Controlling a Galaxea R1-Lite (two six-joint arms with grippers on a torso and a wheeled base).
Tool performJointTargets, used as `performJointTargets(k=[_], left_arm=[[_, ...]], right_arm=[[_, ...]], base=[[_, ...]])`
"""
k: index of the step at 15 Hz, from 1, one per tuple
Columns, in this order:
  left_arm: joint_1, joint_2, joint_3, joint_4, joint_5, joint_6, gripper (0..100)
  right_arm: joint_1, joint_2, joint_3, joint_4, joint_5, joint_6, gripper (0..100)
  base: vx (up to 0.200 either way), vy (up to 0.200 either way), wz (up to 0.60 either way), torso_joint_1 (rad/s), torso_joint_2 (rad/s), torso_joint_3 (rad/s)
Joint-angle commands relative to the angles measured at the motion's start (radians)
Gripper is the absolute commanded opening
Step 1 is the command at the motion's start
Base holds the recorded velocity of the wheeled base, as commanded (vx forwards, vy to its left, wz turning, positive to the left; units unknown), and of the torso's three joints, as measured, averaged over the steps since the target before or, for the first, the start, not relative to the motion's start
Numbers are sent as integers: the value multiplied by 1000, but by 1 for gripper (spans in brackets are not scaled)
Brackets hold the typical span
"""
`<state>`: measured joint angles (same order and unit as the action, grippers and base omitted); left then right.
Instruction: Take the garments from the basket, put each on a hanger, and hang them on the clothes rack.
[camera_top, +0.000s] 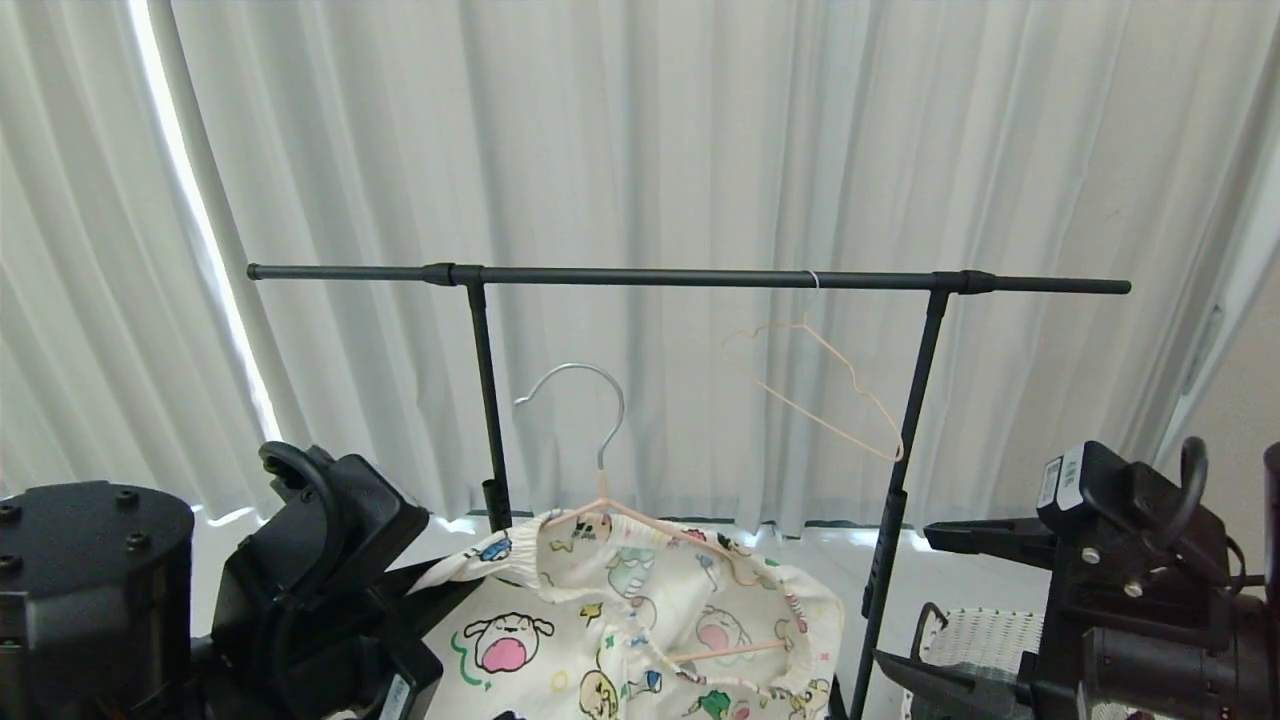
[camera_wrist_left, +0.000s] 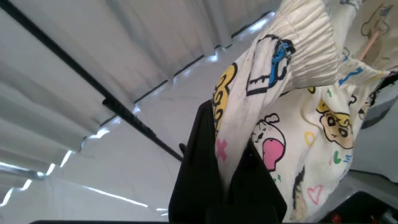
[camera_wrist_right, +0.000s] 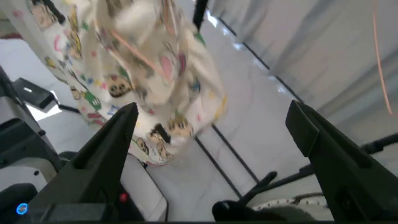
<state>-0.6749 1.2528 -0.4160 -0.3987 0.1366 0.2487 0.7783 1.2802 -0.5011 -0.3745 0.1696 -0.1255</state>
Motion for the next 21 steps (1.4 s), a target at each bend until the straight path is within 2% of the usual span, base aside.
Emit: performJointTargets(k=[1,5,6,7,9,13,20,21], left_arm=[[-51,7,-14,-12,-2,0,0],[-129,2,-18,-54,-6,7,0],[-130,2,-18,-58,-6,9,0],[-138,2,-18,-95,-12,23,0],[-144,0,-18,-123,-15,60,0],[-155,-13,-18,-132,-88,126,0],[-158,-15,-30,-132,-88,127,0],[-158,-13,-30,-132,-89,126,0]], right_arm=[[53,14,-42,6,30,0,100],[154,110,-191,100,45,-2,100],[157,113,-197,106,45,-2,100],[171,142,-258,164,67,-2,100],[171,166,-303,216,71,-2,100],[168,209,-321,243,71,-2,100],[157,249,-321,241,70,-2,100],[157,248,-321,241,68,-2,0]], base=[[0,0,0,0,0,0],[0,0,0,0,0,0],[0,0,0,0,0,0],[0,0,0,0,0,0],[0,0,0,0,0,0],[0,0,0,0,0,0],[0,0,0,0,0,0],[0,0,0,0,0,0]])
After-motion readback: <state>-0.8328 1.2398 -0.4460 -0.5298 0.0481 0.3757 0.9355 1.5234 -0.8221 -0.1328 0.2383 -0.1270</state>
